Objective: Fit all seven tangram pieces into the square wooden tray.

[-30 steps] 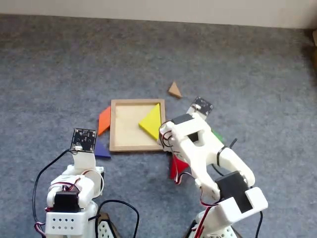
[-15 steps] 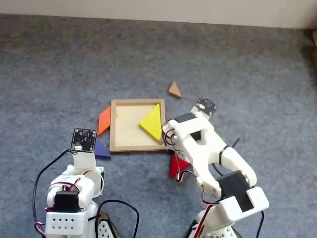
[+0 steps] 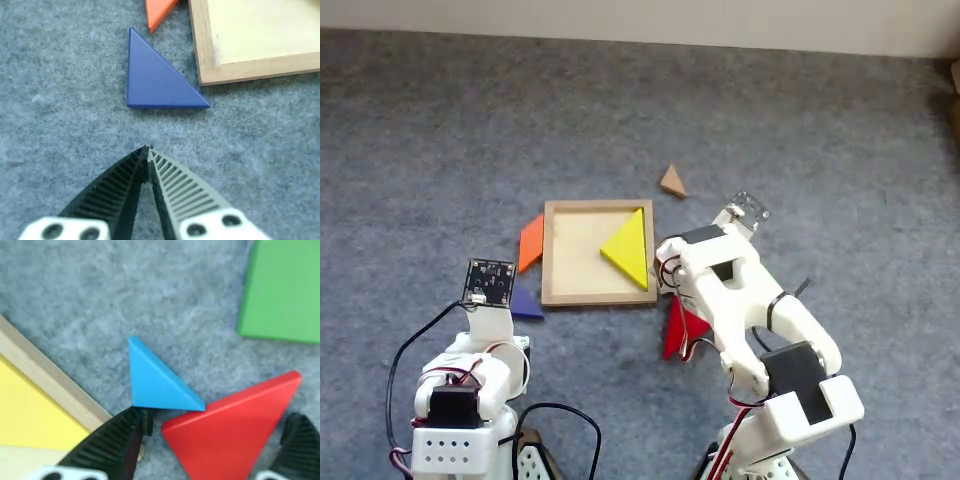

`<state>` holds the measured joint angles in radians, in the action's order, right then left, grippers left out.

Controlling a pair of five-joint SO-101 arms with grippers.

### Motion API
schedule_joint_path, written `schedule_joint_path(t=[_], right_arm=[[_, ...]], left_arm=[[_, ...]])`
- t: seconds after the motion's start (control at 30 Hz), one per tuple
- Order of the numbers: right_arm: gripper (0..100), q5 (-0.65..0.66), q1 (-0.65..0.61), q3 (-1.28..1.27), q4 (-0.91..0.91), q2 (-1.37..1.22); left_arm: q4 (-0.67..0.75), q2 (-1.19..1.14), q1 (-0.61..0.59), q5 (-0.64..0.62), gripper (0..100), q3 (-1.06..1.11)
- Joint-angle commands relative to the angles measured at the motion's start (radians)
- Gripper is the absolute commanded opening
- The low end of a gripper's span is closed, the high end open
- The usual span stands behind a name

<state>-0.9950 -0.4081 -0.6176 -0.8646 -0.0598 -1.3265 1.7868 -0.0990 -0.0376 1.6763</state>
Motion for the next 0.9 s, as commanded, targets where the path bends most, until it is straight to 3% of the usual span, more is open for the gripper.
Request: schedule_joint_path(t=[0.0, 0.5, 0.87], right_arm=[[38.5, -0.011, 0.022, 0.051, 0.025, 0.022], [38.5, -0.011, -0.015, 0.05, -0.14, 0.025], [38.5, -0.009, -0.11, 0.058, -0.182, 0.027]], left_arm=[[-0.003, 0.016, -0.01, 0.006, 1, 0.019], [-0.003, 0.016, -0.01, 0.006, 1, 0.019], [-0.003, 0.016, -0.01, 0.006, 1, 0.019]])
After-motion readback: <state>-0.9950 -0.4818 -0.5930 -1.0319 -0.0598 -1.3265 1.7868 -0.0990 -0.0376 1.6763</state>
